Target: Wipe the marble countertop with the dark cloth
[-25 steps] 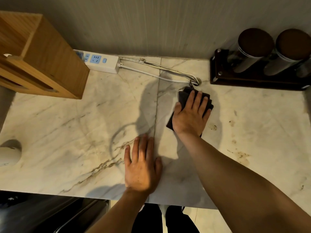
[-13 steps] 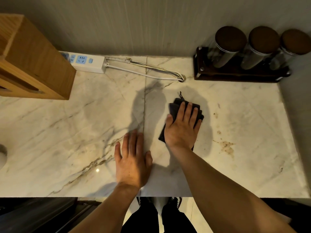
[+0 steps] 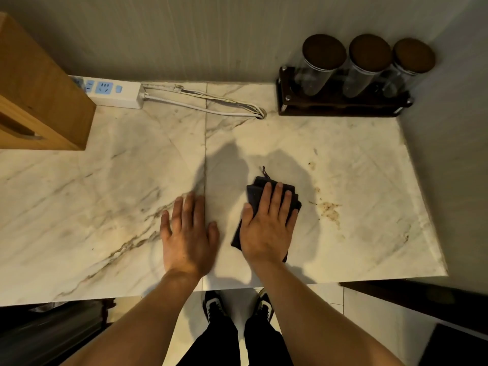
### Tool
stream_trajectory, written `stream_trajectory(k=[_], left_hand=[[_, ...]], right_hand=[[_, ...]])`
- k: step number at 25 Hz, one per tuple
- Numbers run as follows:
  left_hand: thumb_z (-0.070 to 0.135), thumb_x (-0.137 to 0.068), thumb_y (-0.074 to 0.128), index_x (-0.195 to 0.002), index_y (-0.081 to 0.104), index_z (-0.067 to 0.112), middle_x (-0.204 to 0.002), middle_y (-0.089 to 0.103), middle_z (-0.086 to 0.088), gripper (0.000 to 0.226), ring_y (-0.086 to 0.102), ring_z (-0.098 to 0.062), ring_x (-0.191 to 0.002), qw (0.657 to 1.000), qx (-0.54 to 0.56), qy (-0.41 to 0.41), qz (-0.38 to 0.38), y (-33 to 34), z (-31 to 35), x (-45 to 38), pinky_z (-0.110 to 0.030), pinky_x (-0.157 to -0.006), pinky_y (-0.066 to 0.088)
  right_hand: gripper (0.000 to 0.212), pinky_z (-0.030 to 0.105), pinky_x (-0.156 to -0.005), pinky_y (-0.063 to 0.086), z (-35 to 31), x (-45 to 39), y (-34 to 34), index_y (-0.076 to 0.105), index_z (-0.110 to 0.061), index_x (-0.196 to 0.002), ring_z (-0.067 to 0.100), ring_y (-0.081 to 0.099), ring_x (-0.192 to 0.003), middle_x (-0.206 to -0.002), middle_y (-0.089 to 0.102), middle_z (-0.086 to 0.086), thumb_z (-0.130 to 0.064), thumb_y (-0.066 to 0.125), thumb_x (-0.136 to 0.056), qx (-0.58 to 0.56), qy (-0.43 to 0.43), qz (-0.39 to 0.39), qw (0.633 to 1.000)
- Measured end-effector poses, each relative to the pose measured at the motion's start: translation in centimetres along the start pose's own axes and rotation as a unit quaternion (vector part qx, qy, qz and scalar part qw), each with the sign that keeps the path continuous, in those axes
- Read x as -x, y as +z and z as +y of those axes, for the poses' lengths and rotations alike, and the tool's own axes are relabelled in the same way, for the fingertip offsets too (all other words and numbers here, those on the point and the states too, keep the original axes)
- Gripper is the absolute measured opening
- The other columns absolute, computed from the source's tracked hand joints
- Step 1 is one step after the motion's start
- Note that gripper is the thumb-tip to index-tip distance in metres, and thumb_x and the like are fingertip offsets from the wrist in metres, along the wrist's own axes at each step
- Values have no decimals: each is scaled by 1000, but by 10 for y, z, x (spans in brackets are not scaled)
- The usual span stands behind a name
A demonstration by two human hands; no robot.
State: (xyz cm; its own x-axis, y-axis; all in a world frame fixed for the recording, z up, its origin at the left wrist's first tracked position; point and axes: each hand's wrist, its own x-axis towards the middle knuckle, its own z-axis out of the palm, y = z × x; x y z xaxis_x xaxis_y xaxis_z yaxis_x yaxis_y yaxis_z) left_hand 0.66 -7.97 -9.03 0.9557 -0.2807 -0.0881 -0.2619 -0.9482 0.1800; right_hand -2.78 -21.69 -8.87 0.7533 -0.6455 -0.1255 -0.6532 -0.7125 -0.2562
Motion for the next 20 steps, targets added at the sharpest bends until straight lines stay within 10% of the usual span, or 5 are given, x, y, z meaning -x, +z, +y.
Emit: stream_trajectory(k=[20], left_hand=[[28,-94,32,-143,35,8,-153,30,-15,52,16,-34,-144,998,34,39,19,-9,13,2,-53,-116,3]], right_hand=[[63,49,-114,15,93,40,-24,23,-29,-150,29,14,-146,-158,22,8,-53,35,-93,82,-250,-38,964]])
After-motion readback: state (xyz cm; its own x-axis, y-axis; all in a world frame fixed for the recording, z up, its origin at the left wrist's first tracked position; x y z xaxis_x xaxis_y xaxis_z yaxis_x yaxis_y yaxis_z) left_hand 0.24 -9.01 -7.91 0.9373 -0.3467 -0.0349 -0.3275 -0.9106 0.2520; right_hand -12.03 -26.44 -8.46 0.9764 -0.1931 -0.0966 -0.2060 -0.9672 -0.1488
